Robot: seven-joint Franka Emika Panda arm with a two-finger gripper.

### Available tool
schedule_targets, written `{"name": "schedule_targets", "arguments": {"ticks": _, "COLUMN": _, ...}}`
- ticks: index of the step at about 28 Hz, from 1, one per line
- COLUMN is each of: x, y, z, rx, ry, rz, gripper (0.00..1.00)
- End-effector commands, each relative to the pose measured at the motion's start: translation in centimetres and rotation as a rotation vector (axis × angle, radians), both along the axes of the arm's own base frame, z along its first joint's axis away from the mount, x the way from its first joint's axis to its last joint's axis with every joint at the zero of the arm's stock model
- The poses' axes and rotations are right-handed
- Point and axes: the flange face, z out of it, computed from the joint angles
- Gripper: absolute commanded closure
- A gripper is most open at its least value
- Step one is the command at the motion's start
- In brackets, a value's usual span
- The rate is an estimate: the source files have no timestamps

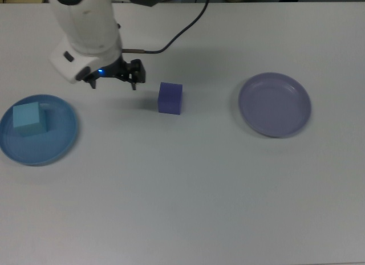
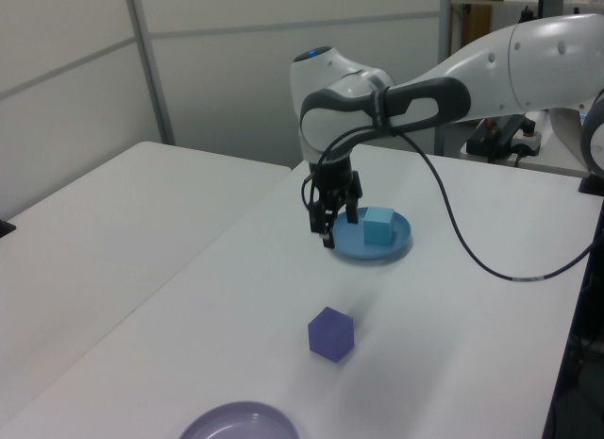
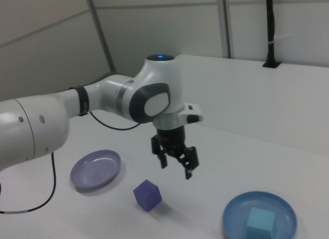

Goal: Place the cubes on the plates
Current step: 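Move the gripper to the purple cube and grasp it, then carry the purple cube onto the lavender plate and lower it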

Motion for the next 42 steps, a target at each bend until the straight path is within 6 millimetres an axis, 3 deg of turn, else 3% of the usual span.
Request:
{"name": "schedule_targets", "arguments": {"ticks": 1, "x": -3.4, "y": 4.1, "z": -0.8, "rx": 0.031, "ry": 0.044, "rz": -0.014, "gripper": 0.00}}
{"name": "schedule_targets", "arguments": {"ticks": 4, "x": -4.7, "y": 6.7, "z": -1.7, "rx": 0.049, "ry": 0.038, "rz": 0.000, "gripper": 0.00}}
{"name": "schedule_targets", "arguments": {"ticks": 5, "x": -5.6, "y": 8.5, "z": -2.5, "rx": 0.048, "ry": 0.037, "rz": 0.002, "gripper": 0.00}}
{"name": "schedule_targets", "arguments": {"ticks": 9, "x": -6.5, "y": 12.0, "z": -4.9, "rx": 0.035, "ry": 0.045, "rz": -0.003, "gripper": 0.00}}
{"name": "schedule_targets", "arguments": {"ticks": 23, "x": -4.8, "y": 11.0, "z": -11.8, "rx": -0.012, "ry": 0.034, "rz": -0.038, "gripper": 0.00}}
{"name": "schedule_targets", "arguments": {"ticks": 28, "x": -4.5, "y": 11.5, "z": -12.8, "rx": -0.027, "ry": 0.017, "rz": -0.048, "gripper": 0.00}}
{"name": "schedule_targets", "arguments": {"ticks": 29, "x": -4.4, "y": 11.5, "z": -13.1, "rx": -0.037, "ry": 0.012, "rz": -0.057, "gripper": 0.05}}
{"name": "schedule_targets", "arguments": {"ticks": 34, "x": -4.2, "y": 11.5, "z": -12.9, "rx": -0.042, "ry": 0.008, "rz": -0.071, "gripper": 0.63}}
{"name": "schedule_targets", "arguments": {"ticks": 35, "x": -4.2, "y": 11.5, "z": -12.4, "rx": -0.041, "ry": -0.001, "rz": -0.076, "gripper": 0.78}}
{"name": "schedule_targets", "arguments": {"ticks": 38, "x": -3.9, "y": 12.3, "z": -11.0, "rx": -0.037, "ry": -0.023, "rz": -0.080, "gripper": 0.91}}
{"name": "schedule_targets", "arguments": {"ticks": 42, "x": -3.7, "y": 15.5, "z": -8.3, "rx": -0.030, "ry": -0.073, "rz": -0.068, "gripper": 0.92}}
